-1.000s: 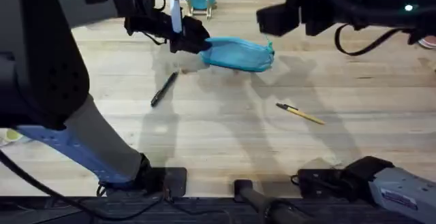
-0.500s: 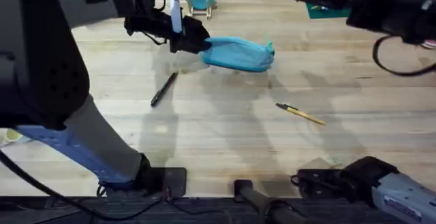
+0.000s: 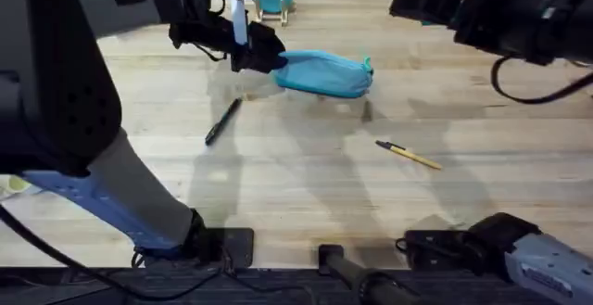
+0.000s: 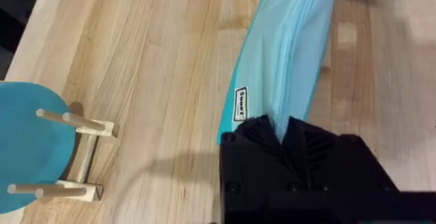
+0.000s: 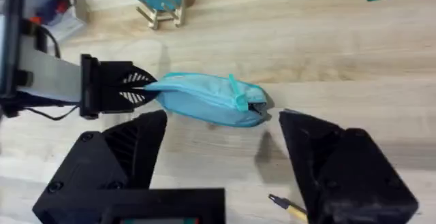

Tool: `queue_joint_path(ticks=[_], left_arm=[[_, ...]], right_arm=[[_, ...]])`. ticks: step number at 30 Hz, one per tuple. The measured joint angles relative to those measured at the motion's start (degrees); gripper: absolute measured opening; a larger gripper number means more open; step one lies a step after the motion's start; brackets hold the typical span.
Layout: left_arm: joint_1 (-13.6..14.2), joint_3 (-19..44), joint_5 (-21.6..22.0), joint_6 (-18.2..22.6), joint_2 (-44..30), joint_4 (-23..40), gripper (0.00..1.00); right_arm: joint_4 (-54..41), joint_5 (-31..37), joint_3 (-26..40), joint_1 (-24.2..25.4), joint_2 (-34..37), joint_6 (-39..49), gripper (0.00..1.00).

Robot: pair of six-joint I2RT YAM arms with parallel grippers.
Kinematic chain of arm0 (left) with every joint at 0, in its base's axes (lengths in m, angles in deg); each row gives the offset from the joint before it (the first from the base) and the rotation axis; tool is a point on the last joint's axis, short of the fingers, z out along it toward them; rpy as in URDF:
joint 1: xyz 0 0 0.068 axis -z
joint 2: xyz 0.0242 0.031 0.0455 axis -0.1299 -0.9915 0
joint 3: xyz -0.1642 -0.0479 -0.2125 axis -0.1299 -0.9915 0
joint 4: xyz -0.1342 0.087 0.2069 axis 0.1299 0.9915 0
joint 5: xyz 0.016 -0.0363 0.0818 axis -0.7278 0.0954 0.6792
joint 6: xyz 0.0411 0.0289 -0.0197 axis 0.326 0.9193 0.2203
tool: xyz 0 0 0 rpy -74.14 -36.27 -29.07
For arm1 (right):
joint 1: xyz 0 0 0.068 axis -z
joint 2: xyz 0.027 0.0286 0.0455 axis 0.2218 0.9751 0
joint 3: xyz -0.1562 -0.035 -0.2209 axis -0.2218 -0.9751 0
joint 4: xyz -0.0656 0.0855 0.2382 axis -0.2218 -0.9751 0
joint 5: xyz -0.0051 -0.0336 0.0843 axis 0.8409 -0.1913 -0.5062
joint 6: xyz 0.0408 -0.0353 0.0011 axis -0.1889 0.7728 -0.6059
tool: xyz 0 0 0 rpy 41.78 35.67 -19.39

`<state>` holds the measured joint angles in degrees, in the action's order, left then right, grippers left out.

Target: Unzip the bag, pick up the pens from the table one at a time and place them inside, then zip the bag closed.

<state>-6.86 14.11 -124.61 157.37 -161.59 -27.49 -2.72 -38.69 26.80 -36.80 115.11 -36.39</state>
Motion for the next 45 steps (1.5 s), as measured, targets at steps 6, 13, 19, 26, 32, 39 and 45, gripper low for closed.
queue_joint_path(ticks=[6, 13, 19, 26, 32, 39, 45], left_arm=[[0.0, 0.0, 0.0, 0.0, 0.0, 0.0, 0.042], [0.0, 0.0, 0.0, 0.0, 0.0, 0.0, 0.042], [0.0, 0.0, 0.0, 0.0, 0.0, 0.0, 0.042], [0.0, 0.0, 0.0, 0.0, 0.0, 0.0, 0.042], [0.0, 0.0, 0.0, 0.0, 0.0, 0.0, 0.042], [0.0, 0.0, 0.0, 0.0, 0.0, 0.0, 0.042], [0.0, 0.0, 0.0, 0.0, 0.0, 0.0, 0.042]], right_arm=[[0.0, 0.7, 0.0, 0.0, 4.8, 0.0, 0.997], [0.0, 1.1, 0.0, 0.0, 11.7, 0.1, 0.997], [0.0, 1.1, 0.0, 0.0, 14.0, 0.0, 0.996], [0.2, 1.1, 0.0, 0.0, 14.0, 0.1, 0.997], [0.9, 1.3, 0.0, 0.0, 14.4, 0.1, 0.997], [2.5, 1.3, 0.0, 0.0, 18.6, 0.1, 0.997], [4.1, 1.3, 0.0, 0.0, 22.6, 0.1, 0.996]])
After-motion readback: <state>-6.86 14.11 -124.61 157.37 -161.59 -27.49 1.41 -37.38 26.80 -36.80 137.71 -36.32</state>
